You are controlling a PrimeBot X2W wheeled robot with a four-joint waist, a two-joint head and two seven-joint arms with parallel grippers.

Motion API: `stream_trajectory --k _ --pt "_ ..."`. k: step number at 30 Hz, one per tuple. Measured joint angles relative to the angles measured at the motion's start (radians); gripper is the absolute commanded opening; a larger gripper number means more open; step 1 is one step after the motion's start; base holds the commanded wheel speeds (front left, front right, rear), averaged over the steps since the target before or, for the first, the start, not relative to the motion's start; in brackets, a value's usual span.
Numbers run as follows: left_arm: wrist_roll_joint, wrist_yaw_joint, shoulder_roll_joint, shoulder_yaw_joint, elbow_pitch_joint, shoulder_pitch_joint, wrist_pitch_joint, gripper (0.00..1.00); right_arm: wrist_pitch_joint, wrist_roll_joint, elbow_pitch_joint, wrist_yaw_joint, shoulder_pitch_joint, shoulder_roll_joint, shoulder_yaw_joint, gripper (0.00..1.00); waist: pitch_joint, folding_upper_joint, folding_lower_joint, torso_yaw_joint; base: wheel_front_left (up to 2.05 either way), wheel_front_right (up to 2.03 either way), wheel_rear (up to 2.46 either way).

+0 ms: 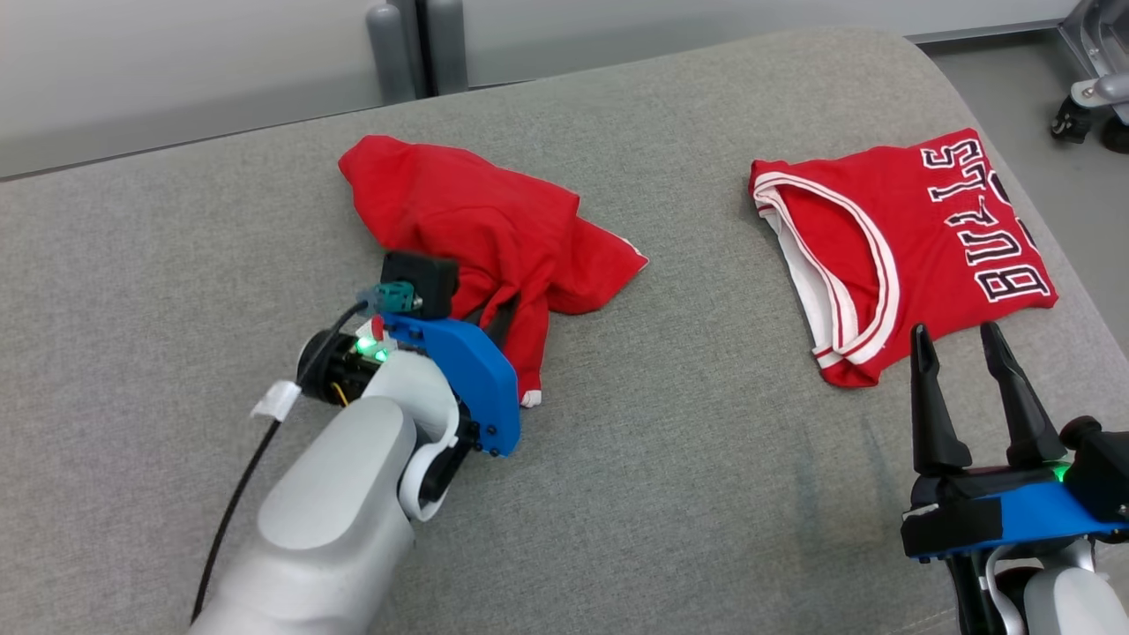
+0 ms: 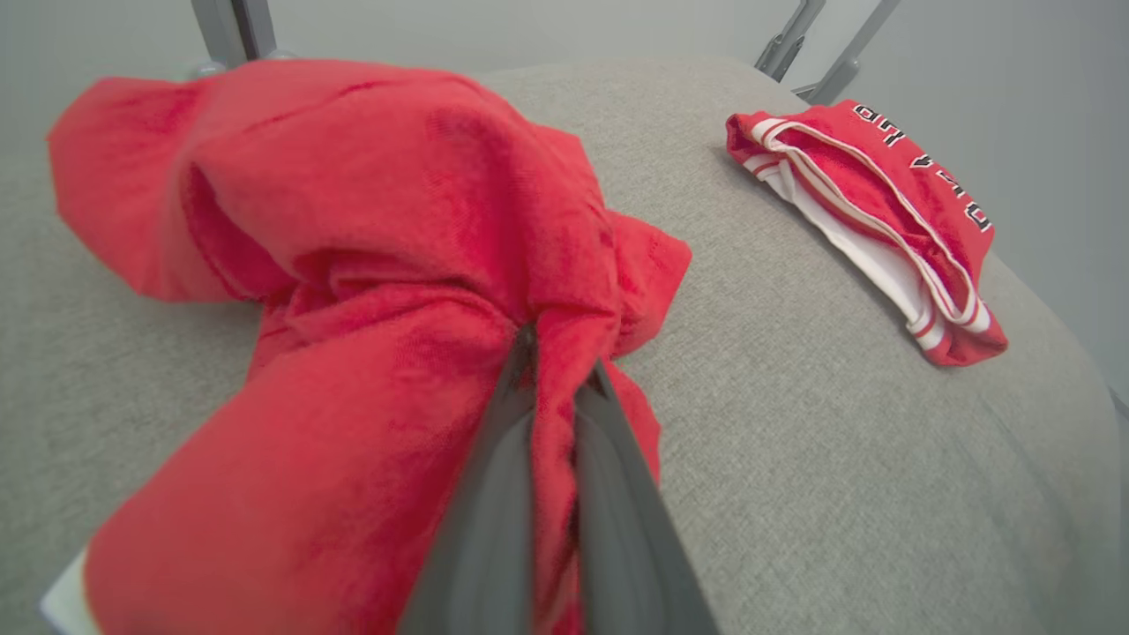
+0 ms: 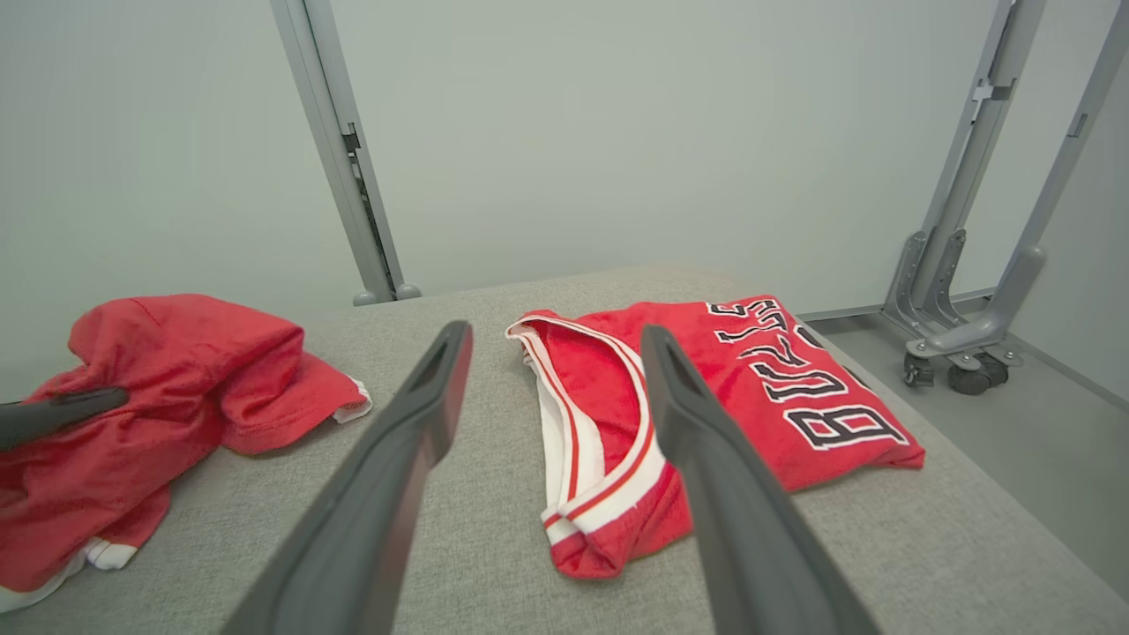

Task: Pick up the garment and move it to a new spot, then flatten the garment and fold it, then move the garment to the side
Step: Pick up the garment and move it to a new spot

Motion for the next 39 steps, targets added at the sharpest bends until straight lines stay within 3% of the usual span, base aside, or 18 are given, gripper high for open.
stream_trajectory --k 4,5,8,15,24,31,39 --pt "0.0 0.003 -0.037 -0.009 0.085 0.008 -0.074 0.0 -0.014 -0.001 0.031 0.0 -0.008 0.0 0.001 1.0 0.003 0.0 0.0 -0.004 0.0 0.0 0.0" --pt "0.0 0.001 -0.048 -0.011 0.1 0.008 -0.095 0.15 -0.016 -0.002 0.038 0.0 -0.009 0.0 -0.001 1.0 0.0 0.0 0.0 -0.001 0.0 0.0 0.0" --pt "0.003 -0.003 -0.063 -0.016 0.127 0.004 -0.162 1.0 -0.021 -0.014 0.051 0.0 -0.01 0.0 -0.011 1.0 -0.014 -0.0001 -0.0001 0.017 0.0 0.0 0.0" --pt "0.012 -0.021 -0.085 -0.049 0.144 -0.019 -0.311 1.0 -0.018 -0.049 0.072 0.0 -0.01 0.0 -0.017 1.0 -0.094 -0.0001 -0.0002 0.108 0.0 0.0 0.0" --pt "0.018 -0.024 -0.084 -0.076 0.15 0.012 -0.38 1.0 0.013 -0.081 0.077 0.0 0.018 0.0 -0.022 1.0 -0.212 -0.0002 -0.0005 0.216 0.0 0.0 0.0" --pt "0.003 0.011 -0.034 -0.052 0.152 0.105 -0.409 1.0 0.021 -0.067 0.109 0.0 0.065 0.0 -0.018 1.0 -0.272 -0.0002 -0.0004 0.304 0.0 0.0 0.0" --pt "-0.009 0.058 0.033 -0.006 0.086 0.238 -0.434 1.0 -0.018 -0.063 0.172 0.0 0.103 0.0 -0.018 1.0 -0.271 -0.0001 -0.0002 0.351 0.0 0.0 0.0"
